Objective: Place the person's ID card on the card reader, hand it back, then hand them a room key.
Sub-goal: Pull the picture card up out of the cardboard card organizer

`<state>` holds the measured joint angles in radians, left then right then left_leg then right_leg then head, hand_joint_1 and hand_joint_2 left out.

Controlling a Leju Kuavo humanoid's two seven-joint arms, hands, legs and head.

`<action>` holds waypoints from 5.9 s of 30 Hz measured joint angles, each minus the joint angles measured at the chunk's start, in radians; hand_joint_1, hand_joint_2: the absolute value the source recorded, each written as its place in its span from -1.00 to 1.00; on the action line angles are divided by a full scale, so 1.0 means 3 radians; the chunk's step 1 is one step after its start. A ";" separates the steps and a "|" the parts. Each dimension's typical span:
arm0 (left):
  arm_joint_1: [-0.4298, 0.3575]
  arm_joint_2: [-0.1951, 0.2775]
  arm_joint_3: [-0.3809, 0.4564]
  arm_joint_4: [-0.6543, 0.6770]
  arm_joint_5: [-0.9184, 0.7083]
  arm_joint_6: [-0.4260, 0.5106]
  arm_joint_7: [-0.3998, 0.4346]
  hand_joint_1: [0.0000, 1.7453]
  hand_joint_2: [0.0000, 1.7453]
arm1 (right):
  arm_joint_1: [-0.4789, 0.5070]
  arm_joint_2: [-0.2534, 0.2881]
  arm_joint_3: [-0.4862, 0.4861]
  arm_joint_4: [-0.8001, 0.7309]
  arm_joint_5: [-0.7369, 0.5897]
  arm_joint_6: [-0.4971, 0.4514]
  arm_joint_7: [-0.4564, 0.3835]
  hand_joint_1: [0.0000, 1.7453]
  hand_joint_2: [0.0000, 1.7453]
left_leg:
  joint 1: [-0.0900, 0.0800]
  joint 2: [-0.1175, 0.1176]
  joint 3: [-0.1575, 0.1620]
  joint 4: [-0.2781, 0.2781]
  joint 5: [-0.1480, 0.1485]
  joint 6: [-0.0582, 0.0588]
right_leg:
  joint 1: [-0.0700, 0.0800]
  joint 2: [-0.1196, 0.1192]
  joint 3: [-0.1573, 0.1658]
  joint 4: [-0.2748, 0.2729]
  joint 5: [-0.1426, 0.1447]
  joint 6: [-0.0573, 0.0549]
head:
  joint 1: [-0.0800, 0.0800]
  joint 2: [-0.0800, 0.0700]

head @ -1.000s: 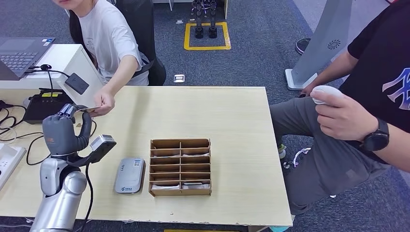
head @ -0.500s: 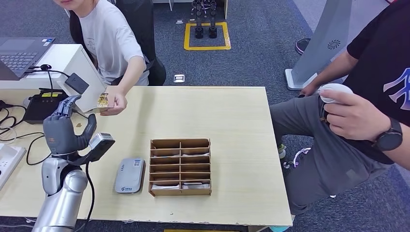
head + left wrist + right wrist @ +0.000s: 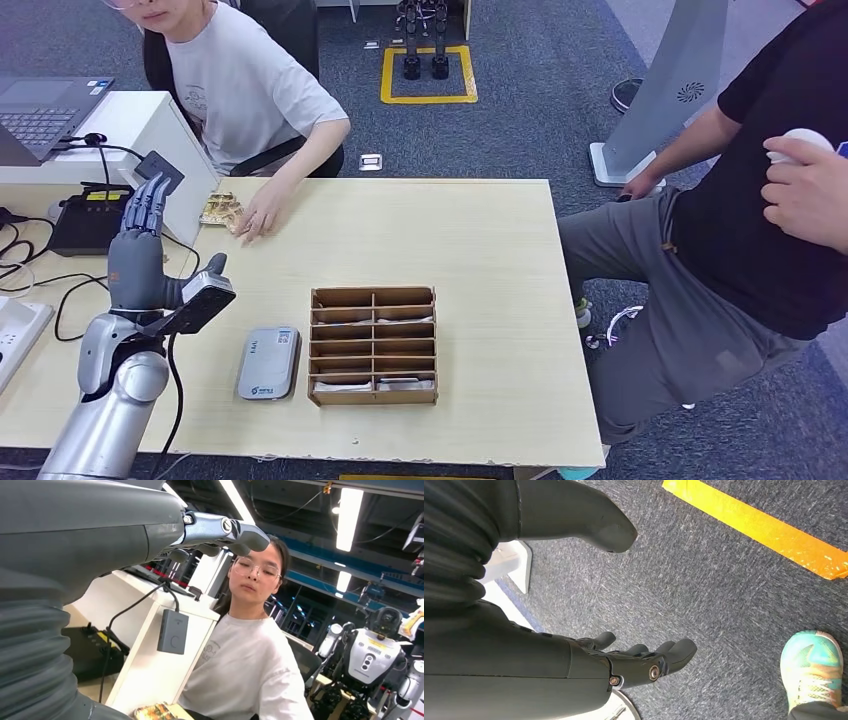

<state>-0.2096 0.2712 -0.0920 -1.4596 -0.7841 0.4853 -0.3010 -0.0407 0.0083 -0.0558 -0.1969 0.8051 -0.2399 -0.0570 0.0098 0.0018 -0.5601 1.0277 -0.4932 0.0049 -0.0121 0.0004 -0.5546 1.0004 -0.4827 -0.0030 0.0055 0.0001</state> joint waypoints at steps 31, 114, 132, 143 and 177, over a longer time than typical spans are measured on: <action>0.0661 0.0676 -0.1397 -0.1184 0.0027 -0.1160 -0.0462 -1.00 1.00 | 0.0029 -0.0033 -0.0182 0.0000 -0.0051 -0.0014 -0.0081 -1.00 1.00 | 0.0000 0.0003 -0.0007 0.0000 0.0000 -0.0001 | 0.0000 0.0003 -0.0009 0.0000 0.0002 -0.0001 | 0.0000 0.0001; 0.0445 0.0133 -0.2406 -0.0385 -0.0784 -0.0851 0.0595 -1.00 1.00 | 0.0050 -0.0029 -0.0431 0.0000 0.0136 -0.0038 -0.0014 -1.00 1.00 | -0.0001 0.0003 -0.0008 0.0000 0.0000 0.0000 | 0.0000 0.0003 -0.0010 -0.0001 0.0002 -0.0001 | 0.0000 0.0000; 0.0446 0.0114 -0.2407 -0.0443 -0.0610 -0.0911 0.0474 -1.00 1.00 | 0.0051 -0.0029 -0.0485 0.0000 0.0156 -0.0036 -0.0020 -1.00 1.00 | -0.0001 0.0003 -0.0008 0.0000 0.0000 0.0000 | 0.0000 0.0003 -0.0010 -0.0001 0.0002 -0.0001 | -0.0001 0.0000; 0.0446 0.0082 -0.2408 -0.0431 -0.0701 -0.0923 0.0554 -1.00 1.00 | 0.0050 -0.0028 -0.0499 0.0000 0.0211 -0.0034 -0.0011 -1.00 1.00 | -0.0001 0.0003 -0.0008 0.0000 0.0000 0.0000 | 0.0000 0.0003 -0.0010 -0.0001 0.0002 -0.0001 | 0.0000 0.0000; 0.0458 -0.0120 -0.2436 -0.0163 -0.0880 -0.0832 0.0733 -1.00 1.00 | 0.0049 -0.0026 -0.0540 0.0000 0.0288 -0.0034 0.0011 -1.00 1.00 | -0.0001 0.0002 -0.0008 0.0000 0.0000 0.0000 | 0.0000 0.0003 -0.0010 -0.0001 0.0002 0.0000 | -0.0001 0.0000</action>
<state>-0.0723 0.2354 -0.8228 -1.5085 -1.0480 0.2358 -0.0811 -0.0261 0.0004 -0.2178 -0.1968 0.8915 -0.2502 -0.0538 0.0094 0.0025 -0.5627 1.0278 -0.4933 0.0048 -0.0122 0.0012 -0.5575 1.0002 -0.4820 -0.0031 0.0053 0.0001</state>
